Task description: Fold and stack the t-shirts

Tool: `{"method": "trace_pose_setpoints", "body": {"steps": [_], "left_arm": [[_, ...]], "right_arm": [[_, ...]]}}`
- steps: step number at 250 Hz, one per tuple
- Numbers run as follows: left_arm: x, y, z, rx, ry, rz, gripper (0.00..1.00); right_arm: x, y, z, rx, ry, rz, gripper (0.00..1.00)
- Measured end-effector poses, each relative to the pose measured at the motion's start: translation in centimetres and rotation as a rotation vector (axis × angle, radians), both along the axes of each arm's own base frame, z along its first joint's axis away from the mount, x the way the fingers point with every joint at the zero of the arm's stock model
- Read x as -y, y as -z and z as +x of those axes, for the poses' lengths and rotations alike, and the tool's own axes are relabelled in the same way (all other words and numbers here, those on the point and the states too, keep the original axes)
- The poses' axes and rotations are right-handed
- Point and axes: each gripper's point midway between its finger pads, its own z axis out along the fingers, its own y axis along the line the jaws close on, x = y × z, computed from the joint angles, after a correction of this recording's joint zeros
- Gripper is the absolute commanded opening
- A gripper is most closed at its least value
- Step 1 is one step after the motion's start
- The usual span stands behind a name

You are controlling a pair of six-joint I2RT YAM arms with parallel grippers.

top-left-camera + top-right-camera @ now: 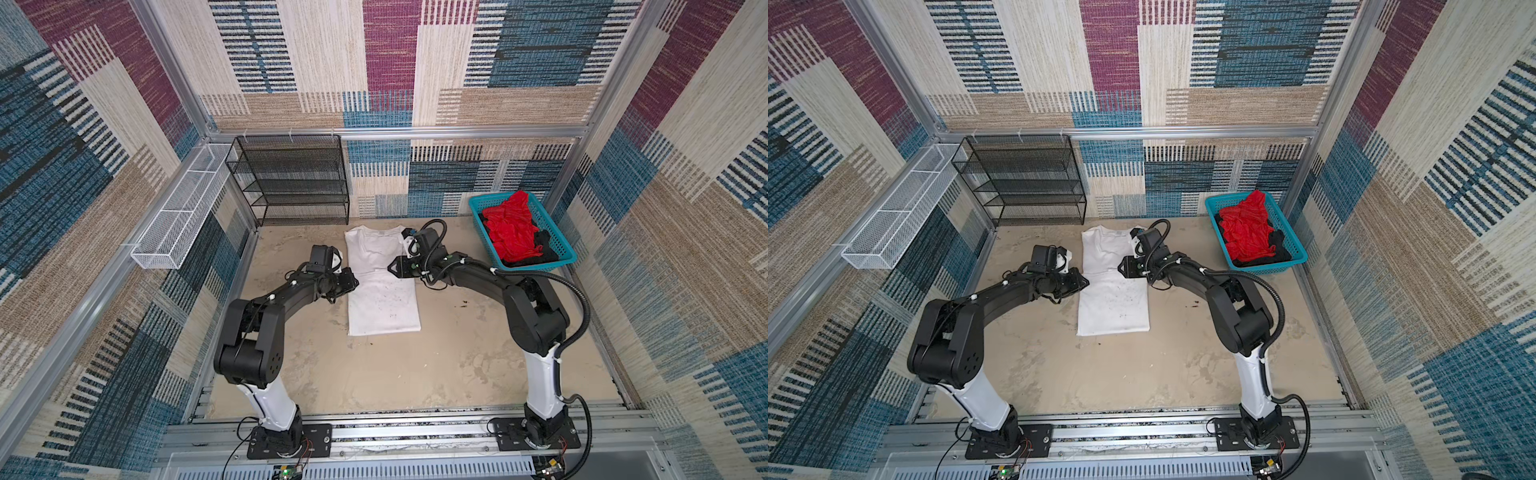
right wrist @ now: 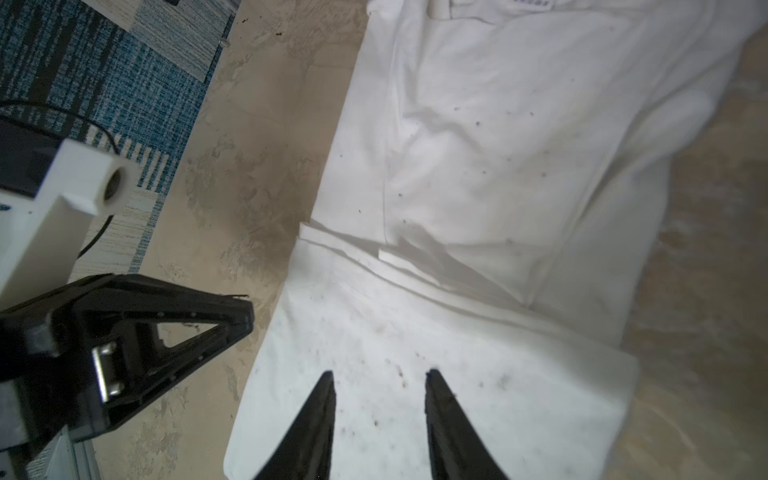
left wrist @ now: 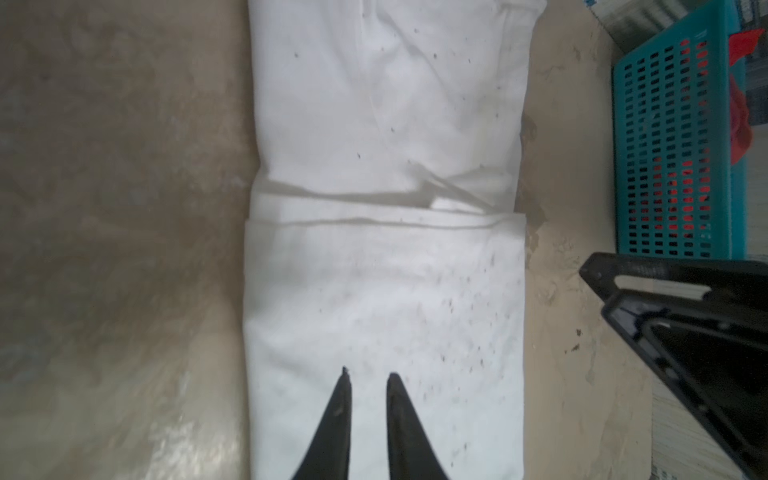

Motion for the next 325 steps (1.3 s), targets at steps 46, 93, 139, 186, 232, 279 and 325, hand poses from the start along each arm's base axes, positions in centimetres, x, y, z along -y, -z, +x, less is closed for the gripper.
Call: {"method": "trace_pose_setpoints", "body": {"steps": [46, 93, 139, 186, 232, 279, 325], "left_arm": [[-0.7, 2.3, 2.7, -0.003, -0.030, -0.025, 0.18], [-1.1, 4.2, 3.5, -0.017, -0.042, -0.070, 0.17], [-1.2, 4.4, 3.9, 0.014, -0.044, -0.098, 0.17], [-1.3, 4.4, 3.5, 0.019, -0.044, -0.104, 0.16], [-1.9, 3.4, 1.7, -0.006, -0.057, -0.074, 0.17], [-2.5, 0.6, -0.9, 0.023, -0.051, -0.048, 0.24], [-2.5, 1.2, -6.5, -0.066, -0.030, -0.055, 0.31]], "right_arm": [[-2.6, 1.6, 1.9, -0.019, -0.063, 0.038, 0.38], [-4.2, 4.9, 2.9, -0.068, -0.102, 0.060, 0.37], [-4.7, 7.1, 3.5, -0.087, -0.120, 0.091, 0.37], [-4.7, 7.1, 4.0, -0.061, -0.123, 0.116, 0.37], [-3.4, 5.8, 4.2, -0.032, -0.073, 0.049, 0.38], [-0.7, 0.0, 2.9, 0.064, -0.013, 0.017, 0.39], [3.1, -0.1, -2.5, 0.025, 0.031, -0.010, 0.42]]}}
